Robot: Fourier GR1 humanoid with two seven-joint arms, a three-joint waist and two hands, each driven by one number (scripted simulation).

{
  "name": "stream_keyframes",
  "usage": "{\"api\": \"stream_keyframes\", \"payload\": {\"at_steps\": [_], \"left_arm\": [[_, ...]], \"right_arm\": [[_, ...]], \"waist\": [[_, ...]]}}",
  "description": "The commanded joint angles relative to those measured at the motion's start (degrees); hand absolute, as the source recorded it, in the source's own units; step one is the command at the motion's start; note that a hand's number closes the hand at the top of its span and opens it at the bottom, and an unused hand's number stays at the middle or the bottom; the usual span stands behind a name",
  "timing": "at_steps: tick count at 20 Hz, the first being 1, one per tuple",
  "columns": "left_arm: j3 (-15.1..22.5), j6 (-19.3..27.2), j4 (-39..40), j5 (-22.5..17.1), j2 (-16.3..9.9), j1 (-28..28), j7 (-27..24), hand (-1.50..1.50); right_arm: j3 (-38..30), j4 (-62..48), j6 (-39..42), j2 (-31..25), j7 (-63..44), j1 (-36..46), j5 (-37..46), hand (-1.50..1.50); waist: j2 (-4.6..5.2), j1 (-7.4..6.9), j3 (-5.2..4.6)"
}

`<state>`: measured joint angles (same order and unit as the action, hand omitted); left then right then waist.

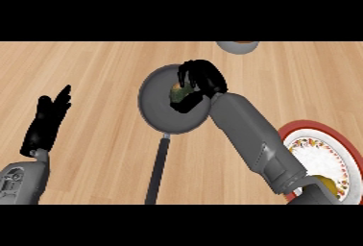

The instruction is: Pick the squash from the plate and place it in the pan

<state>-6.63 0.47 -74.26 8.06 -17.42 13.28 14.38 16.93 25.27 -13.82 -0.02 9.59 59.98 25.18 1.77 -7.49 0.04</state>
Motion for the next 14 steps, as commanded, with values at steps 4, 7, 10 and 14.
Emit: {"api": "stream_keyframes", "payload": {"at_steps": [4, 7, 10, 14], "left_arm": [[2.0, 0.6, 0.8, 1.7, 1.4, 3.5, 0.8, 0.00], [1.9, 0.5, 1.1, 1.3, 1.6, 4.3, 1.0, 0.00], [3.0, 0.4, 1.9, 2.0, 2.4, 4.7, 0.4, 0.00], [1.9, -0.1, 2.9, 1.3, 1.6, 4.8, -0.7, 0.00]], "right_arm": [[1.7, -3.1, 2.3, 0.0, 1.8, -0.9, -11.1, -1.50], [3.5, -3.3, 2.9, 0.0, 2.3, -1.4, -13.8, -1.50], [4.7, -3.5, 1.7, 0.0, 2.7, -1.3, -15.9, -1.50], [3.8, -2.2, 0.8, 0.0, 4.9, -0.9, -21.0, -1.50]], "waist": [[0.87, -2.49, 0.08], [1.00, -3.54, 0.06], [1.27, -4.41, 0.06], [1.21, -4.37, 0.05]]}}
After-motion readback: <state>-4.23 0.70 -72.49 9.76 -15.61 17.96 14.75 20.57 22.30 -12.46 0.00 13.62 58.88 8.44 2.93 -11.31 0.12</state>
